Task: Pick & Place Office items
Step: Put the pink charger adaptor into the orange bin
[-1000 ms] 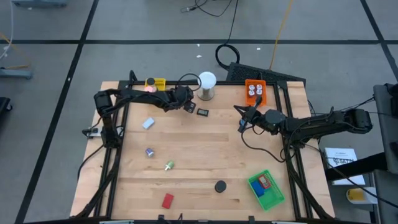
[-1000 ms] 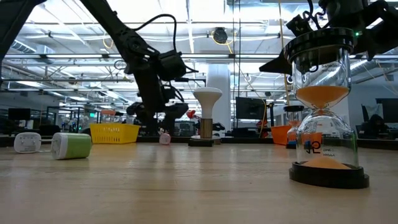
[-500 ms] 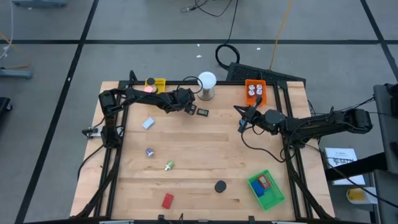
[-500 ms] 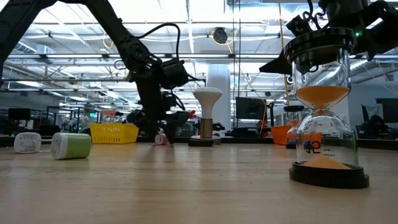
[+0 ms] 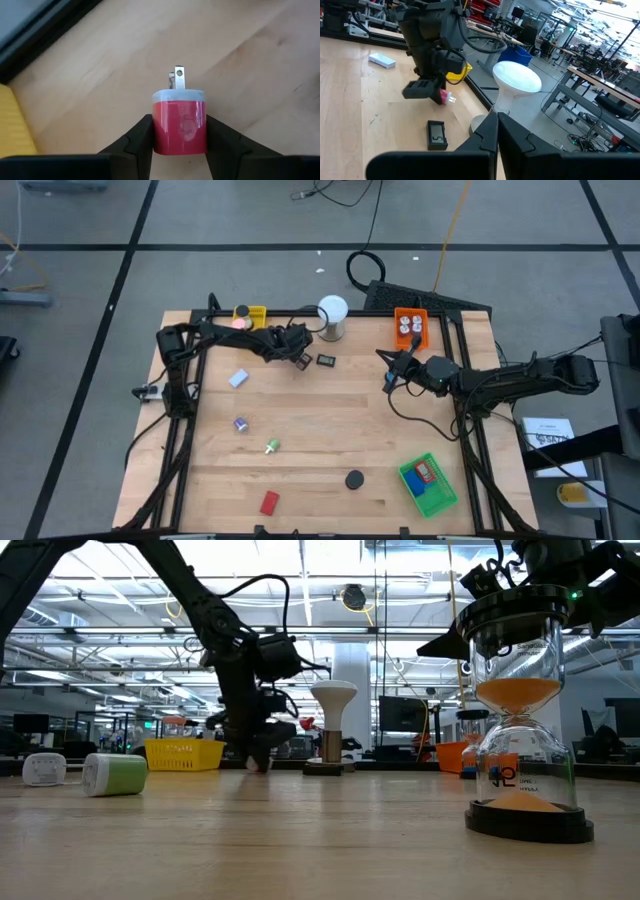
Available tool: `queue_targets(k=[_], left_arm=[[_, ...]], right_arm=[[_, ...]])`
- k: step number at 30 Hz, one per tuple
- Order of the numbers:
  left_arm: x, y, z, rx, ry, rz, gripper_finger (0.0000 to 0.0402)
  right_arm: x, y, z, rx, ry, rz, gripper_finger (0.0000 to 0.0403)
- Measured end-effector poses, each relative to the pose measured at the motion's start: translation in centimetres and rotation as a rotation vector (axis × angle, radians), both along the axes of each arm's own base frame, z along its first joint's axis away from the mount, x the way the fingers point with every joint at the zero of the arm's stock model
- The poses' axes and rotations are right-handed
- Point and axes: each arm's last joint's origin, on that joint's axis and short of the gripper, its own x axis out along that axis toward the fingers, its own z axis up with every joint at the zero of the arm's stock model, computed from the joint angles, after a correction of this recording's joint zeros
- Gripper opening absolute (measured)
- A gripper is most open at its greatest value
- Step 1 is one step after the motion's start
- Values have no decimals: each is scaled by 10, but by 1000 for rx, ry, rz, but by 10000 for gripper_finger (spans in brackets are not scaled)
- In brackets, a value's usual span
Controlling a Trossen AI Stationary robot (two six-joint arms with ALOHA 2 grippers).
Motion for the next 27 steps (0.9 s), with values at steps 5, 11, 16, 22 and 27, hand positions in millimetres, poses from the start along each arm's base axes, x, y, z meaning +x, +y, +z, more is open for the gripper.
queue_targets(k=[5,11,16,22,27], left_arm=[[-2,-11,8,83,-65,-58,143],[-15,-38,9,134,-331,-293,144],[-20,-61,11,88,-653,-619,142],[-15,-81,14,-22,-784,-829,144],[-10,-96,22,-54,-866,-990,143]], right_arm=[[0,0,0,1,-1,-1,0],[0,0,1,23,-31,-2,0],[2,4,0,98,-48,141,0],[15,7,7,244,46,208,30],[41,22,8,215,169,363,103]])
